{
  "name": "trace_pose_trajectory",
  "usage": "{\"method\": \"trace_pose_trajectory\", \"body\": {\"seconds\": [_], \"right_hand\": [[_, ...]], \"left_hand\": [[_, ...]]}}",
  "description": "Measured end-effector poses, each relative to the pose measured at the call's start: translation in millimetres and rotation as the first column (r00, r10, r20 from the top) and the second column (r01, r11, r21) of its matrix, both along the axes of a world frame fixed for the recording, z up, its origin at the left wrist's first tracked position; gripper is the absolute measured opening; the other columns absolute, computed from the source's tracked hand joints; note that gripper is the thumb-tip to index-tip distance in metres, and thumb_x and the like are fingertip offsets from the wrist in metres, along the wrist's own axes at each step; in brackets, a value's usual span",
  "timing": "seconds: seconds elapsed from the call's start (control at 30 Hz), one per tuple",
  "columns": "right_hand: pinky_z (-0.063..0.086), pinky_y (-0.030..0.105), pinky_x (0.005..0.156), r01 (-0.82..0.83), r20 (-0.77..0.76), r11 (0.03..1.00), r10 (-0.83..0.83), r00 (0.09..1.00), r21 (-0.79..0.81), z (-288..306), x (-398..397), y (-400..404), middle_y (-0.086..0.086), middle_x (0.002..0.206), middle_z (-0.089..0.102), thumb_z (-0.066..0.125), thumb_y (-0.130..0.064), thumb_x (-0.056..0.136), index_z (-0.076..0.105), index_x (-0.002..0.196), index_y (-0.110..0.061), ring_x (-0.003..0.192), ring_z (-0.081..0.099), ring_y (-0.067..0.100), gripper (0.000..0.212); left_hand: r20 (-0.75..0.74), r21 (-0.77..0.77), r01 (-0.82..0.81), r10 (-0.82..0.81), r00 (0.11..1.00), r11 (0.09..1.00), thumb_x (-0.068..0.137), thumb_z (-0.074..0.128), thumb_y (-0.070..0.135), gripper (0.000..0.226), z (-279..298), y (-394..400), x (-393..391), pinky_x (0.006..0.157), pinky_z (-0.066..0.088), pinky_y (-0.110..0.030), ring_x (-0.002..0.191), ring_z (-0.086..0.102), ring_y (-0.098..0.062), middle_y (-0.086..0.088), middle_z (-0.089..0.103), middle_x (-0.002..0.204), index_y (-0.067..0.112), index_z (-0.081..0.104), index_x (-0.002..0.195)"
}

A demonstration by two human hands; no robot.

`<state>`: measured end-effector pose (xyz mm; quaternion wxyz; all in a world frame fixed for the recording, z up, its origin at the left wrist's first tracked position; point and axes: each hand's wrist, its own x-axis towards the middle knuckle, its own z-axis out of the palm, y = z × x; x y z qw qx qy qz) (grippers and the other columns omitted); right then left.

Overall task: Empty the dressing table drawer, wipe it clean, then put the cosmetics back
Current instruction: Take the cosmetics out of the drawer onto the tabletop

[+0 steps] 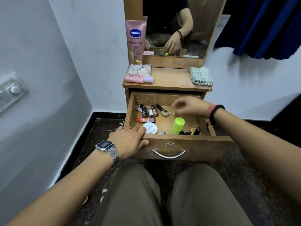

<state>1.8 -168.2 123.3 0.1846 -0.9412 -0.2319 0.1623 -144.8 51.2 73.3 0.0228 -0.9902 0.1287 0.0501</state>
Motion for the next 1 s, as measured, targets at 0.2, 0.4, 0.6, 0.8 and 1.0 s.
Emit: {"method": "trace_pose_trajectory", "body": {"seconds": [0.2,0.4,0.6,0.8,1.0], "right_hand": [[0.048,0.033,0.089,-0.031,0.043,0.981,0.040,0.998,-0.189,-24,-13,-2,0.000,0.113,0.062,0.078,-0.033,0.077,0.066,0.111,-0.023,0.108,0.056,0.022,0.037],[0.043,0.024,0.064,0.014,0.134,0.997,-0.003,0.991,-0.082,-4,0,6,-0.004,0.084,0.061,0.075,-0.023,0.076,0.065,0.085,-0.022,0.082,0.055,0.015,0.013],[0.053,0.033,0.077,0.136,0.298,0.945,-0.228,0.927,0.299,52,53,19,0.005,0.102,0.064,0.075,-0.022,0.072,0.063,0.103,-0.014,0.090,0.061,0.020,0.034],[0.042,0.023,0.079,0.186,0.375,0.895,-0.349,0.859,0.405,65,108,62,-0.001,0.102,0.059,0.072,-0.023,0.074,0.061,0.108,-0.013,0.094,0.052,0.013,0.037],[0.042,0.024,0.076,0.221,0.336,0.861,-0.398,0.854,0.459,43,146,100,0.005,0.113,0.060,0.070,-0.020,0.075,0.056,0.111,-0.013,0.094,0.053,0.016,0.039]], "left_hand": [[0.023,0.007,0.027,-0.027,0.999,1.000,0.097,0.028,0.050,0.035,-1,-7,0,0.089,0.037,-0.036,0.111,0.050,-0.022,0.000,0.053,0.123,0.020,0.039,0.113],[0.068,-0.003,0.037,-0.037,0.997,0.999,0.097,0.026,0.051,0.036,-6,-5,0,0.090,0.040,-0.036,0.108,0.052,-0.022,0.001,0.053,0.121,0.021,0.039,0.113],[0.084,-0.023,0.040,-0.038,0.996,0.999,0.097,0.025,0.051,0.033,-6,-6,0,0.087,0.037,-0.037,0.107,0.052,-0.021,0.003,0.051,0.118,0.022,0.038,0.110],[0.146,-0.008,0.066,-0.064,0.987,0.998,0.097,0.024,0.051,0.034,-12,-4,2,0.087,0.036,-0.035,0.106,0.051,-0.021,0.002,0.050,0.119,0.023,0.038,0.112],[0.238,-0.048,0.097,-0.083,0.968,0.994,0.094,0.023,0.051,0.032,-16,-2,2,0.077,0.042,-0.035,0.092,0.057,-0.020,0.005,0.055,0.104,0.025,0.041,0.101]]}}
